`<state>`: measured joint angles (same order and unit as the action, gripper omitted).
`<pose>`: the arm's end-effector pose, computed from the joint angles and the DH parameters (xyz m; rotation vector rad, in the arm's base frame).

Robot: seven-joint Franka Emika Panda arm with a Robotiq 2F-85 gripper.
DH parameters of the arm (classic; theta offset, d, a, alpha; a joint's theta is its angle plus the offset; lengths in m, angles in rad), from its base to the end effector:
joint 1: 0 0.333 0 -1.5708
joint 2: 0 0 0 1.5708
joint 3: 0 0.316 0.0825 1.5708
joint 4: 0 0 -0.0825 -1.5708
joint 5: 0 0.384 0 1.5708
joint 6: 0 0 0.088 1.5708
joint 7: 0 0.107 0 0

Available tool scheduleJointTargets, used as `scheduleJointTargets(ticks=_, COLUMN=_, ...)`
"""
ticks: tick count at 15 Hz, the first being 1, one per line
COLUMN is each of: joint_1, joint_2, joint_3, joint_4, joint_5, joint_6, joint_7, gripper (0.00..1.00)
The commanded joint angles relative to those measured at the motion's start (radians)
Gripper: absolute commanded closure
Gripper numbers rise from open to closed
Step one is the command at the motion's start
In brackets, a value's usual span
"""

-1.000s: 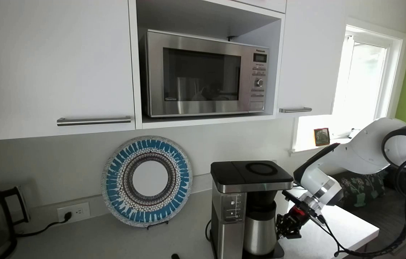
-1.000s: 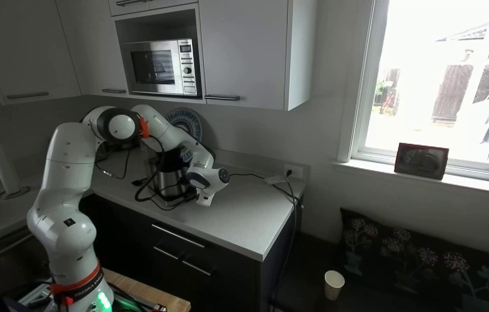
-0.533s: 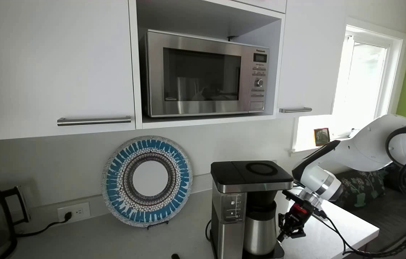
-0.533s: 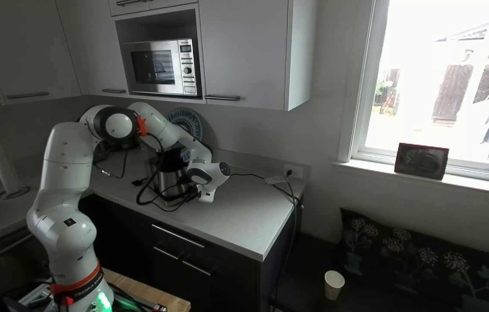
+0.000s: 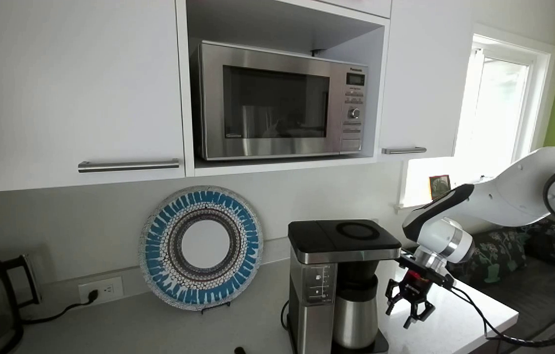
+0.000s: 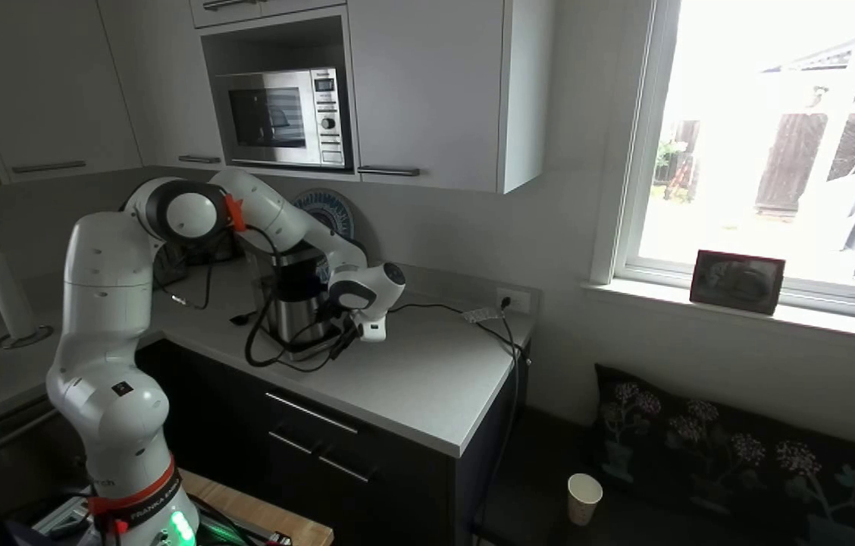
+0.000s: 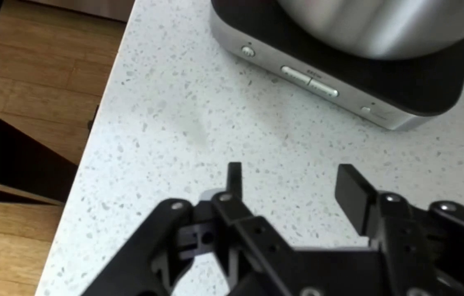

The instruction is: Press a button on the base of the coffeemaker

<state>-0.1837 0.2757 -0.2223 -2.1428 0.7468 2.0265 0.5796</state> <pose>0.5055 -0.1748 0.2601 -1.9320 1.7242 0.5315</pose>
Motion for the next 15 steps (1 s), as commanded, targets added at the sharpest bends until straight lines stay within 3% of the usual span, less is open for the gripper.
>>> scheduleJointTargets(ticks=1, joint_1=-0.003, joint_2=-0.084, joint_3=-0.014, joint_4=-0.032, joint_5=-0.072, joint_6=0.036, joint_7=-0.071, gripper=0.06)
scheduleJointTargets(ticks=3, joint_1=-0.007, joint_2=-0.124, joint_3=-0.020, joint_4=-0.039, joint_5=-0.126, joint_6=0.054, joint_7=-0.114, gripper=0.00)
scheduleJointTargets(ticks=15, joint_1=-0.035, joint_2=-0.415, joint_3=-0.018, joint_4=-0.131, joint_5=-0.485, joint_6=0.221, joint_7=-0.348, gripper=0.00)
